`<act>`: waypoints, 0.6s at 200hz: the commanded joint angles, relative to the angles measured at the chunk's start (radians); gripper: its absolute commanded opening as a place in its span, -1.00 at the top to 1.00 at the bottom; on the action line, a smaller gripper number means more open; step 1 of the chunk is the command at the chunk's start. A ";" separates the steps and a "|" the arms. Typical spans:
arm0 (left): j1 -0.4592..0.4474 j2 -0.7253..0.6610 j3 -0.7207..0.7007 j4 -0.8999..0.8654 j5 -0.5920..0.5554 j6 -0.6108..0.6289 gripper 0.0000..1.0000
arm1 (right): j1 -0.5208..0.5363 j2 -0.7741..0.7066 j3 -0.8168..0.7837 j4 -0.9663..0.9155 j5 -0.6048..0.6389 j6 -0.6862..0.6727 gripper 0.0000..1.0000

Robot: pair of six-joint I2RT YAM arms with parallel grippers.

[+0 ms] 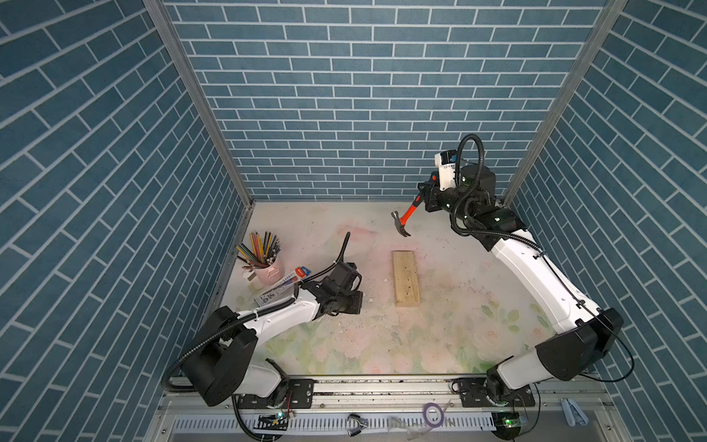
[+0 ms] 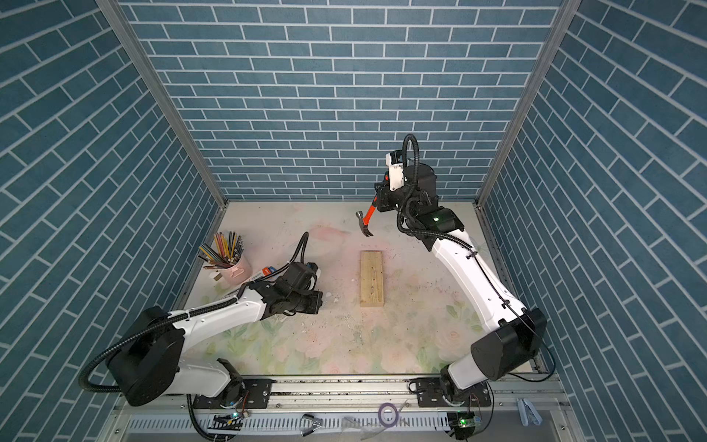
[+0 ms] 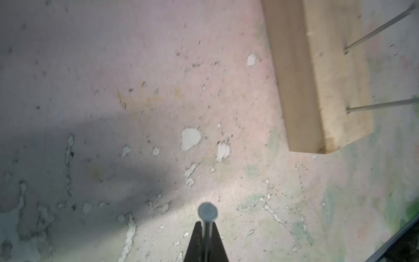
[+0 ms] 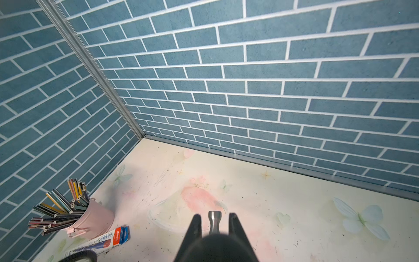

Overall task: Use a claw hammer to pull out a nail
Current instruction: Place the nail at the center of the board.

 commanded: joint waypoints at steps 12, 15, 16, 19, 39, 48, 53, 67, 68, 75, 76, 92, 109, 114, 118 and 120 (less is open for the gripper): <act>0.005 0.059 -0.011 -0.054 -0.063 -0.042 1.00 | -0.006 -0.045 0.016 0.132 -0.019 -0.005 1.00; 0.006 0.063 -0.011 -0.056 -0.065 -0.044 1.00 | -0.005 -0.045 0.016 0.132 -0.019 -0.005 1.00; 0.006 0.064 -0.011 -0.056 -0.065 -0.045 1.00 | -0.005 -0.046 0.016 0.132 -0.019 -0.005 1.00; 0.006 0.068 -0.012 -0.057 -0.065 -0.049 1.00 | -0.005 -0.045 0.017 0.132 -0.019 -0.005 1.00; 0.009 0.087 -0.013 -0.072 -0.084 -0.062 1.00 | -0.005 -0.042 0.020 0.129 -0.019 -0.004 1.00; 0.010 0.092 -0.011 -0.082 -0.092 -0.061 1.00 | -0.005 -0.042 0.020 0.128 -0.018 -0.004 1.00; 0.010 0.093 -0.010 -0.088 -0.097 -0.063 1.00 | -0.005 -0.042 0.020 0.129 -0.019 -0.002 1.00; 0.011 0.094 -0.006 -0.110 -0.114 -0.063 1.00 | -0.006 -0.041 0.021 0.128 -0.019 -0.002 1.00; 0.011 0.094 -0.005 -0.112 -0.114 -0.063 1.00 | -0.006 -0.041 0.021 0.128 -0.019 -0.001 1.00; 0.012 0.092 -0.004 -0.125 -0.124 -0.064 1.00 | -0.005 -0.040 0.021 0.129 -0.019 0.000 1.00; 0.012 0.091 -0.004 -0.127 -0.125 -0.065 1.00 | -0.005 -0.040 0.021 0.128 -0.019 0.000 1.00; 0.021 0.086 -0.004 -0.158 -0.140 -0.070 1.00 | -0.005 -0.037 0.024 0.127 -0.019 0.000 1.00; 0.031 0.074 -0.013 -0.191 -0.148 -0.072 1.00 | -0.005 -0.033 0.030 0.123 -0.021 0.000 1.00; 0.036 0.069 -0.017 -0.197 -0.151 -0.072 1.00 | -0.006 -0.032 0.031 0.121 -0.021 -0.001 1.00; 0.038 0.065 -0.020 -0.203 -0.151 -0.073 1.00 | -0.005 -0.030 0.034 0.121 -0.022 -0.001 1.00; 0.039 0.065 -0.022 -0.205 -0.153 -0.074 1.00 | -0.005 -0.030 0.035 0.119 -0.022 -0.001 1.00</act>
